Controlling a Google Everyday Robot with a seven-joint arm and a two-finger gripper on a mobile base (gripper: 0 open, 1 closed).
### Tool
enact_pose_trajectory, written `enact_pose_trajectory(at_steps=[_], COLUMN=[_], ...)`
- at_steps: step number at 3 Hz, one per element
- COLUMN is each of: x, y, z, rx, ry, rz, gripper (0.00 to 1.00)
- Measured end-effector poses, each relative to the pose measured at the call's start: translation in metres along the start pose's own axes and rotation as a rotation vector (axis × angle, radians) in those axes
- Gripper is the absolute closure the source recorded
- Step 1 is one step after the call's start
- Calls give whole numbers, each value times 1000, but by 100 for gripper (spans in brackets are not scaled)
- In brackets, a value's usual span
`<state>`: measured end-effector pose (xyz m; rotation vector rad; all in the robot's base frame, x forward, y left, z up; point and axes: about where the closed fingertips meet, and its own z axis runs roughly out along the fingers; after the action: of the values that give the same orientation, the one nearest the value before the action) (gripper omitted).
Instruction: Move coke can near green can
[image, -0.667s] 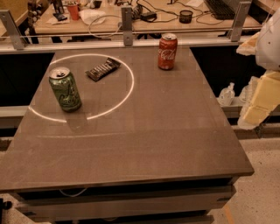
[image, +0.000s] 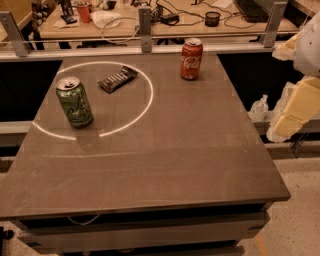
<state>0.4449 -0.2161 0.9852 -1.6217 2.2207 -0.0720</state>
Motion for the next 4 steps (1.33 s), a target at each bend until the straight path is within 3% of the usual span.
enact_pose_trajectory(at_steps=[1,3,4], x=[-6,-47,-66], y=[-11,-41,-66], z=[-2,28,56], rx=[35,78,81], ry=[-116,-466,-563], rz=[87,178,243], gripper=[0,0,0])
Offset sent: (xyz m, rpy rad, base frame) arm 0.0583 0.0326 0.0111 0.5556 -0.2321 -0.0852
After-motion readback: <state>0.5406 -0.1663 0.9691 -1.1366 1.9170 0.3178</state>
